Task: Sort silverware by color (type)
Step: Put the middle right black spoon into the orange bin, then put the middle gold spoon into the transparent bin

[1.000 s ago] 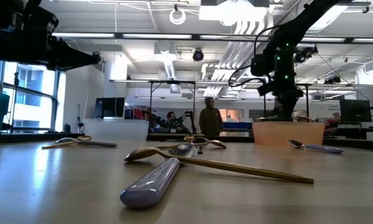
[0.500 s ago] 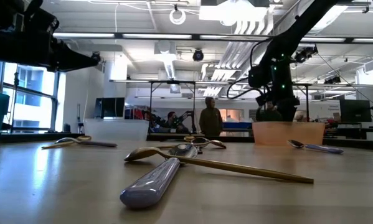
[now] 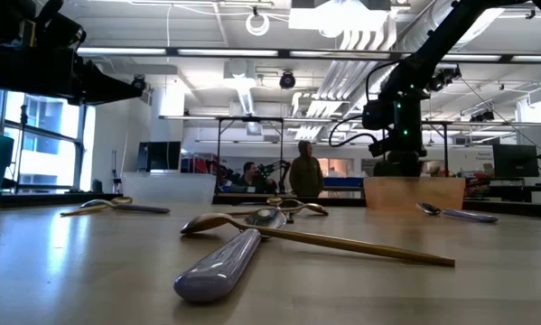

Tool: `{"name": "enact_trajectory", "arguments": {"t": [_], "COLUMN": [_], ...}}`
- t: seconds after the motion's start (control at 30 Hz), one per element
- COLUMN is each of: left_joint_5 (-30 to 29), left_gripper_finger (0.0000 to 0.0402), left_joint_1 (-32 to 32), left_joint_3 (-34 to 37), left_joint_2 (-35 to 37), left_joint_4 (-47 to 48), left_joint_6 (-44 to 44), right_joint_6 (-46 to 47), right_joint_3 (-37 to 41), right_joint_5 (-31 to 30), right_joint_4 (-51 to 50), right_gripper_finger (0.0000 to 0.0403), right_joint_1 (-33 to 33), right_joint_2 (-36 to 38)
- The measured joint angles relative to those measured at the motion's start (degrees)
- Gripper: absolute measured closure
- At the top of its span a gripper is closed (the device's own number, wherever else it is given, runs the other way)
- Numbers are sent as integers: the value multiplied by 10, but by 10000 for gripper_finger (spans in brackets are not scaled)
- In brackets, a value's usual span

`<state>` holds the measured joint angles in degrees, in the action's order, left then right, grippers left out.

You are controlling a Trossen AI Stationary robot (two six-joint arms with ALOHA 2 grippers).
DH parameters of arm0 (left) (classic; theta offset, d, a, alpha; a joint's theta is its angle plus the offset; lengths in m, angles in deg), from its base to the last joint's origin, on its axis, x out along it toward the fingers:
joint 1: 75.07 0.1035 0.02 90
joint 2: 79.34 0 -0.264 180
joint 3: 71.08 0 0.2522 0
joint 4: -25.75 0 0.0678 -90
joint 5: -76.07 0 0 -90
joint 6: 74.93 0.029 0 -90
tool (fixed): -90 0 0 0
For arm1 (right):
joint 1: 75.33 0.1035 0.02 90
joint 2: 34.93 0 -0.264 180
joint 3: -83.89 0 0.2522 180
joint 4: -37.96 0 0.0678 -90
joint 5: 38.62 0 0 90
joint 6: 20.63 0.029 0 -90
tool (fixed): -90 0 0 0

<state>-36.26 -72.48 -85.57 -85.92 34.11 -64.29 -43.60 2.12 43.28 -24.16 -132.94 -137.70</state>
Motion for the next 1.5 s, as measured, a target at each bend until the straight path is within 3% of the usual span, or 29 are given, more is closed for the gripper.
{"name": "enact_trajectory", "arguments": {"t": [0.3,0.8,0.93,1.07,1.23,1.5], "left_joint_5": [0,1,2,11,19,28], "left_gripper_finger": [399,399,399,399,399,399], "left_joint_1": [0,0,0,0,0,0], "left_joint_3": [0,0,0,0,0,0], "left_joint_2": [0,0,0,0,0,0], "left_joint_4": [0,10,10,14,13,14], "left_joint_6": [0,-12,-31,-40,-40,-39], "right_joint_6": [-5,-15,-19,-19,-7,27], "right_joint_3": [0,0,0,0,20,195], "right_joint_5": [2,14,2,15,57,101], "right_joint_4": [-6,-14,-34,-30,60,346], "right_gripper_finger": [397,329,339,378,396,402], "right_joint_1": [-5,0,10,16,31,82], "right_joint_2": [0,2,22,66,130,257]}}
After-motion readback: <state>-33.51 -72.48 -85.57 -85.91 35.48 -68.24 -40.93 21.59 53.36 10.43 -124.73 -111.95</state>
